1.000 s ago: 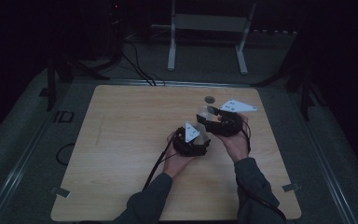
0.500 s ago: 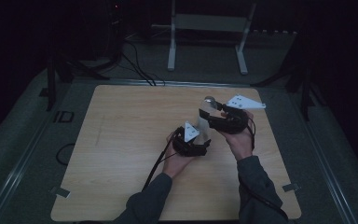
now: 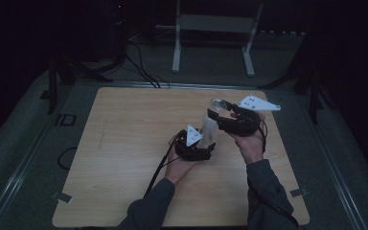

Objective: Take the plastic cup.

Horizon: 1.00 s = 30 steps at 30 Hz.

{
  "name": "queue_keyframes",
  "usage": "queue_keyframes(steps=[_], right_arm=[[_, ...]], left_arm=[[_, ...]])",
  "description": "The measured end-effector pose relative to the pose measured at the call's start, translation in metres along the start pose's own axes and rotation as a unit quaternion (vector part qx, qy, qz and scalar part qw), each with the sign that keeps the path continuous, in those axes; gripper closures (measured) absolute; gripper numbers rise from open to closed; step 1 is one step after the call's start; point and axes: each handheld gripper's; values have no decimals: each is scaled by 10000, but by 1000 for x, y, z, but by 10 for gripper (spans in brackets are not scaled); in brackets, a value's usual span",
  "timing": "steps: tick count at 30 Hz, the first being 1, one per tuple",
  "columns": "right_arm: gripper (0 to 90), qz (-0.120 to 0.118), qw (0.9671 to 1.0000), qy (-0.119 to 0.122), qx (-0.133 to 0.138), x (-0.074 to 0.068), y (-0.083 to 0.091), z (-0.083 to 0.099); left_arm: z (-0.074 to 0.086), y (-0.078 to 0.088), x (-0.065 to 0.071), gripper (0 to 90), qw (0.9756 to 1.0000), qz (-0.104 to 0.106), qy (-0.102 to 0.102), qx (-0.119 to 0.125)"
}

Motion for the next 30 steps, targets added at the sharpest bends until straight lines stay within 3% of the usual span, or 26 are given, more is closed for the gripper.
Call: queue_keyframes(steps=[14,30], right_arm=[[406,42,9997,97,206,-3,18,-11],[406,239,9994,95,225,5,37,-8]], left_arm=[[0,16,2,183,10000,61,13,36],[2,29,-2,186,9999,64,79,97]])
Point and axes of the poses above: each handheld gripper's, and its own axes: y roughly backward along the jaws, z roughly out of its underside, x roughly to its right, and after that the axes turned 1 degree about -y, right-handed
